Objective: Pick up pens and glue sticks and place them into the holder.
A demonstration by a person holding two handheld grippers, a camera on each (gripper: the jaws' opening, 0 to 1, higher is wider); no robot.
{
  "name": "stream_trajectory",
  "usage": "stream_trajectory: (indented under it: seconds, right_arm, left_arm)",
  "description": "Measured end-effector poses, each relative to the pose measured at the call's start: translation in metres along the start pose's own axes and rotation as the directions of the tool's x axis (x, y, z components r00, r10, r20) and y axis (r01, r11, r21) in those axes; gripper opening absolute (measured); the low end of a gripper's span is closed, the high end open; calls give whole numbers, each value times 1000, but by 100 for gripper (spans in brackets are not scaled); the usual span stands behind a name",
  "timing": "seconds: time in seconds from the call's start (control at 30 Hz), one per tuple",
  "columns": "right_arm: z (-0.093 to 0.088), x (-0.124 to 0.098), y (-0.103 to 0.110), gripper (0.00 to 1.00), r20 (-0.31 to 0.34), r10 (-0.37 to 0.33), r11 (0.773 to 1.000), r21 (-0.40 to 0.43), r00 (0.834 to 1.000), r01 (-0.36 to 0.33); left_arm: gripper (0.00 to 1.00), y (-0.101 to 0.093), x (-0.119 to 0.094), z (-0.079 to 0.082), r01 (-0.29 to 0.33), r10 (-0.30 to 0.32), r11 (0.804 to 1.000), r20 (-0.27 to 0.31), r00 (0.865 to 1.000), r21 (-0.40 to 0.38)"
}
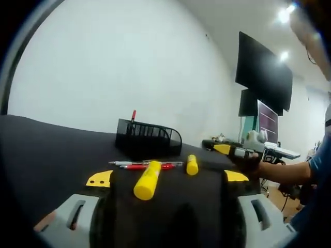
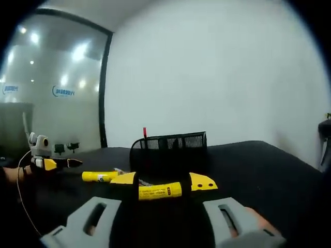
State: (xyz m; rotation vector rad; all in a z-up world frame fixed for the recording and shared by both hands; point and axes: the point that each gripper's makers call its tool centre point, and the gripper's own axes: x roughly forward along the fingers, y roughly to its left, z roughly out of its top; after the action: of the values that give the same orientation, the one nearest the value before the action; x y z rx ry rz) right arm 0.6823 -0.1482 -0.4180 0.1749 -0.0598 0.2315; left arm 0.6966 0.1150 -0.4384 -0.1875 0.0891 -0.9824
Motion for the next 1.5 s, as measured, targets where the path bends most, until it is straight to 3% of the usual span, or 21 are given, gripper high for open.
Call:
stream_trajectory:
  seconds: [0.1,0.33,0.47,0.73,1.03,1.23,1.33,1.5]
  right_arm:
    - [2,0,-6,35,19,-19,1000,12,1000,19]
    - [-5,4,1,36,-10,-6,1000,-24,1000,5]
    - [-2,2,-1,35,2,-3,1000,-4,1000,3]
    - [-3,1,0,33,0,-2,1000,0,1000,2]
    - [-3,1,2,32,2,3,1000,7,1000,-3]
    - [-3,1,2,31,3,5,1000,12,1000,-5]
    - [-4,1,3,31,-5,8,1000,10,1000,-8]
    - [-3,1,3,31,3,9,1000,17,1000,-9]
  left_arm:
    - [81,7,-1,3,-6,6,1000,11,1000,-27]
    - [82,23,1,13,-47,52,993,40,998,-105]
    - [82,31,2,18,-97,98,995,29,995,-34]
    - [80,41,6,24,-94,94,995,5,996,-13]
    - [68,46,12,25,-36,39,999,-75,996,39]
    - [68,48,16,21,11,-5,998,-113,994,55]
    - [68,46,19,18,53,-47,997,-110,993,51]
    - [68,47,23,14,68,-66,998,-91,994,17]
